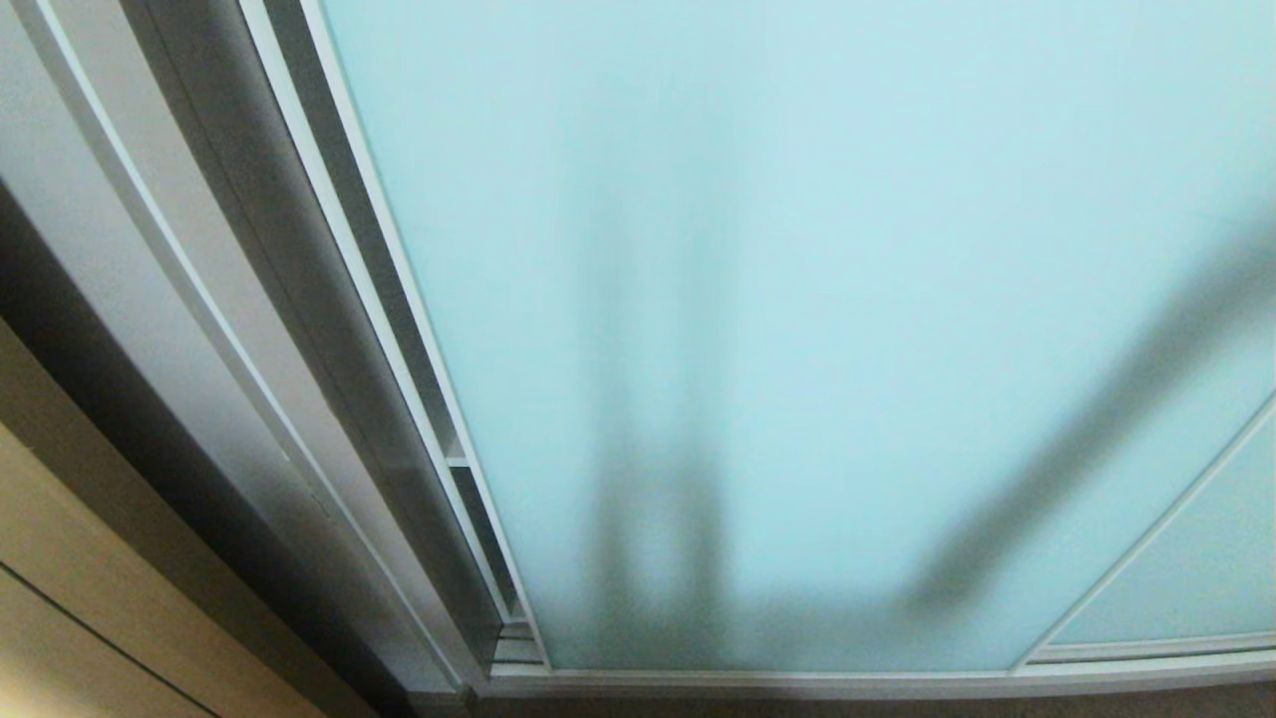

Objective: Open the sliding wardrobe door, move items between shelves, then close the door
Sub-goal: Close the door

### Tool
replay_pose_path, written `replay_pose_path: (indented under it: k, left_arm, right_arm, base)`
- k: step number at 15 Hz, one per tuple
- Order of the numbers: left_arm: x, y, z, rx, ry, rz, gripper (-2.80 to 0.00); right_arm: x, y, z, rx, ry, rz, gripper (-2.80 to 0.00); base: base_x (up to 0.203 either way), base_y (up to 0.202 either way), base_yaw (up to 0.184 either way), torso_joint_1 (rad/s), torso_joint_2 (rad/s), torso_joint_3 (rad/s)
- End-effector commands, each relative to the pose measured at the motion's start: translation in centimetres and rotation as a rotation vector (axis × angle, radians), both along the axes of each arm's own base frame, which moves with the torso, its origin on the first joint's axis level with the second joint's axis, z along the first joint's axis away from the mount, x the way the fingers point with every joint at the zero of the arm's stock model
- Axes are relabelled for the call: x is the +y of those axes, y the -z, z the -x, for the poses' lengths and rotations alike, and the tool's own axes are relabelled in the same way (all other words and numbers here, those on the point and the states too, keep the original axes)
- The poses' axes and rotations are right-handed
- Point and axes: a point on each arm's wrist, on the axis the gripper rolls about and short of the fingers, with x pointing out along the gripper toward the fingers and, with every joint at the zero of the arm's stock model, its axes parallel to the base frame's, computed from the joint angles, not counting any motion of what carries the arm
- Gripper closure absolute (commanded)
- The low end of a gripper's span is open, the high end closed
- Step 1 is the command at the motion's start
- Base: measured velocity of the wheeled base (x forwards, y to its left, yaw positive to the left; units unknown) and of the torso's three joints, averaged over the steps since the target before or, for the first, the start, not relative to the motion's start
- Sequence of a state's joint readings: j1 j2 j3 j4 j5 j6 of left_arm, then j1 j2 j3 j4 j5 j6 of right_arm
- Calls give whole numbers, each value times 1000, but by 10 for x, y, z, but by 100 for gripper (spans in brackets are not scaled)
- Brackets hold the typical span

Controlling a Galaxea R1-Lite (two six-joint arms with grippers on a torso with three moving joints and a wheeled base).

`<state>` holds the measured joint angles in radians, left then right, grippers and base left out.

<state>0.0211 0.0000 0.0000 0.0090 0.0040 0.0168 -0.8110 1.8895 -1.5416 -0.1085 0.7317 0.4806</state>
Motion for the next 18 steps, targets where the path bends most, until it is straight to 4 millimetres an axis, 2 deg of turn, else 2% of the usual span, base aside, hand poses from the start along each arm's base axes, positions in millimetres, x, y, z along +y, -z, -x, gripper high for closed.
replay_pose_path:
  k: [1,18]
  left_arm:
    - [0,0,0,3,-1,0,0]
    - [0,0,0,3,-1,0,0]
  right_arm:
    - [10,-3,-1,-3,-22,-1,0]
    - [64,-5,-6,10,-144,-13,0]
  base:
    - [0,0,0,0,0,0]
    - [0,0,0,0,0,0]
